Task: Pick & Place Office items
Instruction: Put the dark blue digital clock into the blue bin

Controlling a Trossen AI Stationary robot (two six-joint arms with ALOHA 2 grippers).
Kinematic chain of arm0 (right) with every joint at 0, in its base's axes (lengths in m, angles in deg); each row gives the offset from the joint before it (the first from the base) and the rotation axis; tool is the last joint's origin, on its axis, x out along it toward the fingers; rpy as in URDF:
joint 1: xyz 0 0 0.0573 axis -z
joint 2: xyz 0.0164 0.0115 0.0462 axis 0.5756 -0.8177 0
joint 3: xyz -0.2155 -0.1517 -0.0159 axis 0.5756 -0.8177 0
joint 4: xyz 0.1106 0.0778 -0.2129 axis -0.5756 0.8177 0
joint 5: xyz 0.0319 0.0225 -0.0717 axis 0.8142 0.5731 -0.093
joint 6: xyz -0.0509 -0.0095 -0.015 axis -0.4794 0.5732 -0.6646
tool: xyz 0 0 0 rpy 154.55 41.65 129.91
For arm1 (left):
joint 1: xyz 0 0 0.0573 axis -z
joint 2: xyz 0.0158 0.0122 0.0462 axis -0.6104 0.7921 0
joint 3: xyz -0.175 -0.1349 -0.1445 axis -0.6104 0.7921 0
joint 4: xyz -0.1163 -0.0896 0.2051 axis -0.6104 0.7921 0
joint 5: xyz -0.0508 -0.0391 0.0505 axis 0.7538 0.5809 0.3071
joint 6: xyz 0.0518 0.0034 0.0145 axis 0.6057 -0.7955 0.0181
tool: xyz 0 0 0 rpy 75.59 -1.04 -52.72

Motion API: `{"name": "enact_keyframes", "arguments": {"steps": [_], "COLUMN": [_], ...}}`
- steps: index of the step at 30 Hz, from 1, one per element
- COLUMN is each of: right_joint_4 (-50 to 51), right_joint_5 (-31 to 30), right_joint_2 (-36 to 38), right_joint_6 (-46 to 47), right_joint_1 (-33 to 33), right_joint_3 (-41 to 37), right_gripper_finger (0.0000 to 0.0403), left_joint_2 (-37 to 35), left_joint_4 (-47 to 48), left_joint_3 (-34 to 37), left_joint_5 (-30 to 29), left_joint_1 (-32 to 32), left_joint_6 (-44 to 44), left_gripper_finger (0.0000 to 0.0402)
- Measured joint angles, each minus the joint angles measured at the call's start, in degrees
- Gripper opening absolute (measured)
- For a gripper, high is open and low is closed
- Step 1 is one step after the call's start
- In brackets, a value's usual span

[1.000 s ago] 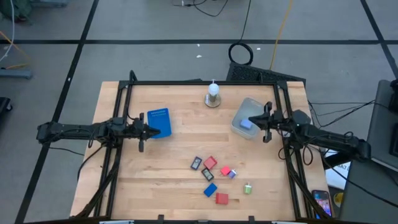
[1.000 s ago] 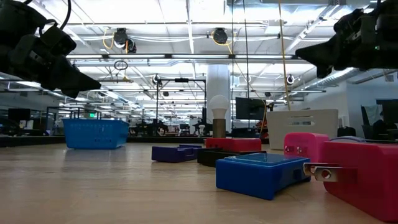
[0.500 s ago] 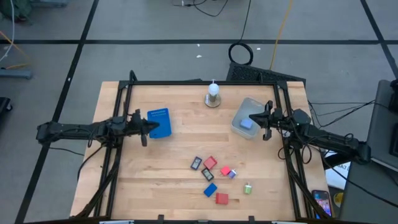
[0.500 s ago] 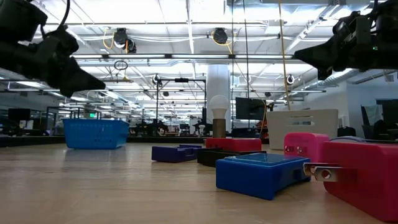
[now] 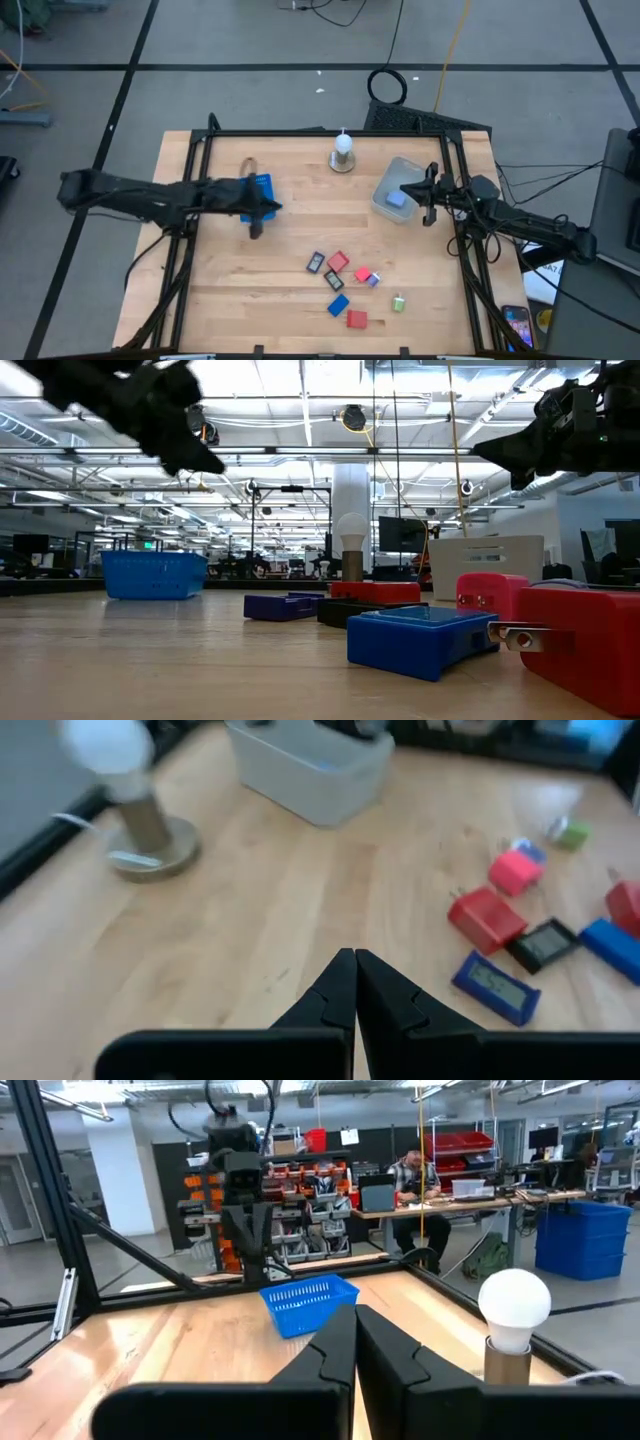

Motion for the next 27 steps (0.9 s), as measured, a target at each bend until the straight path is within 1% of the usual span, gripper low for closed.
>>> {"name": "enact_keyframes", "arguments": {"steps": [4, 6, 8, 9, 11, 13, 14, 16, 18, 21, 24, 27], "right_joint_4": [3.14, 4.48, 5.08, 5.23, 5.33, 5.35, 5.34, 5.36, 5.38, 6.19, 6.36, 6.86], "right_joint_5": [0.02, 0.02, 0.0, 0.0, 0.0, 0.02, 0.02, 0.02, 0.02, 0.06, 0.11, 0.13], "right_joint_2": [-0.02, -0.02, -0.11, -0.15, -0.15, -0.15, -0.15, -0.15, -0.15, -0.2, -0.38, -0.5], "right_joint_6": [0.11, -0.14, -0.22, -0.11, -0.1, -0.11, -0.11, -0.1, 0.0, 0.55, 0.77, 0.77], "right_joint_1": [0.0, 0.0, 0.0, 0.0, 0.0, 0.0, -0.01, -0.02, 0.0, -0.02, -0.07, -0.07], "right_joint_3": [0.0, 0.0, 0.0, 0.0, 0.0, -0.01, -0.02, -0.02, -0.02, -0.02, -0.02, -0.02], "right_gripper_finger": [0.0, 0.0, 0.0, 0.0, 0.0, 0.0, 0.0, 0.0, 0.0, 0.0, 0.0, 0.0], "left_joint_2": [12.97, 18.29, 22.74, 24.83, 28.56, 31.93, 33.48, 36.2, 38.43, 41.28, 43.24, 45.28], "left_joint_4": [6.26, 8.96, 10.52, 10.69, 12.06, 13.67, 14.69, 16.86, 18.68, 20.18, 20.44, 19.67], "left_joint_3": [-9.99, -14.51, -18.39, -20.23, -23.78, -26.98, -28.43, -31.15, -33.29, -35.07, -35.31, -35.36], "left_joint_5": [1.72, 1.98, 2.74, 4.37, 9.57, 13.99, 15.12, 15.23, 14.14, 13.83, 13.09, 13.1], "left_joint_1": [1.46, 2.51, 3.57, 4.03, 4.88, 5.82, 6.33, 7.44, 8.37, 9.48, 10.4, 10.82], "left_joint_6": [5.59, 8.72, 11.02, 11.96, 13.63, 15.21, 15.96, 16.8, 18.07, 19.72, 20.86, 19.35], "left_gripper_finger": [0.0006, 0.0019, 0.0042, 0.0057, 0.0093, 0.0137, 0.0162, 0.0212, 0.0263, 0.0328, 0.0373, 0.0395]}}
